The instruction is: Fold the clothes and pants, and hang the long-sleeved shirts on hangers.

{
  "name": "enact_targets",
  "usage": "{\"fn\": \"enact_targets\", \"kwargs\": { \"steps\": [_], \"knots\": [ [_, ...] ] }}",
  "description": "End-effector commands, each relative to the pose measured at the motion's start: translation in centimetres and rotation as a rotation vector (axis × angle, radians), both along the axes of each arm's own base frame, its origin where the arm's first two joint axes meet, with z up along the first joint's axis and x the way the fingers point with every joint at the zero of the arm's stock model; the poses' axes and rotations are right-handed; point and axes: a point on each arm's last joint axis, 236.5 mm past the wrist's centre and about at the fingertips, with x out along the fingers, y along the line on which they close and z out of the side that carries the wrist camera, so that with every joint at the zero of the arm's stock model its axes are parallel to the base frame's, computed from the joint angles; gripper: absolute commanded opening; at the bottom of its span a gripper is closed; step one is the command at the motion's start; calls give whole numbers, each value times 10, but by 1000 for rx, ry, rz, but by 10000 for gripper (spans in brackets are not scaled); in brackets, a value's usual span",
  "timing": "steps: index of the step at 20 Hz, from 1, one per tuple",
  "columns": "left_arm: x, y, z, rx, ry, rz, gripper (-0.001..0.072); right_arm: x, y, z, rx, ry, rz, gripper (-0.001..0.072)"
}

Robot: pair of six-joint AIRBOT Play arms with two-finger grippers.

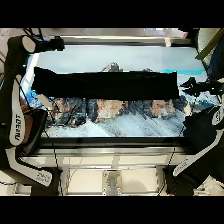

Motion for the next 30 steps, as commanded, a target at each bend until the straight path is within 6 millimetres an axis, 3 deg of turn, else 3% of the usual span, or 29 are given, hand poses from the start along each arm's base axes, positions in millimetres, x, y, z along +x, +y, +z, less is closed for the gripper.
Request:
{"fn": "enact_targets", "kwargs": {
  "steps": [1,6,11,12,14,15,16,17,18,19,20,23,27,30],
  "knots": [
    [-5,-34,1,24,-8,-70,505,4,10,-21,30,5,18,383],
    [-7,-47,1,25,-7,-92,505,5,27,-31,51,24,49,383],
    [-7,-47,-3,26,2,-93,505,11,70,-30,58,23,153,356],
    [-7,-47,-4,26,2,-93,505,11,77,-27,64,15,178,266],
    [-7,-48,-4,26,3,-93,505,19,85,-11,93,-22,189,18],
    [-7,-48,-5,26,7,-93,501,24,88,4,113,-52,199,9],
    [-8,-48,-6,27,15,-94,459,27,90,21,118,-79,217,9],
    [-10,-48,-9,29,27,-97,352,26,91,39,109,-98,245,9],
    [-12,-48,-12,31,44,-100,158,24,92,54,98,-106,267,9],
    [-16,-48,-17,37,72,-106,15,18,91,69,74,-97,289,8],
    [-22,-49,-23,43,105,-114,11,7,89,78,41,-70,307,8],
    [-46,-58,-30,73,191,-161,10,-52,78,90,-54,105,411,7],
    [-71,-88,-2,86,163,-230,10,-111,61,102,-32,166,384,6],
    [-88,-126,9,88,140,-302,10,-163,46,94,-44,173,300,7]
  ]
}}
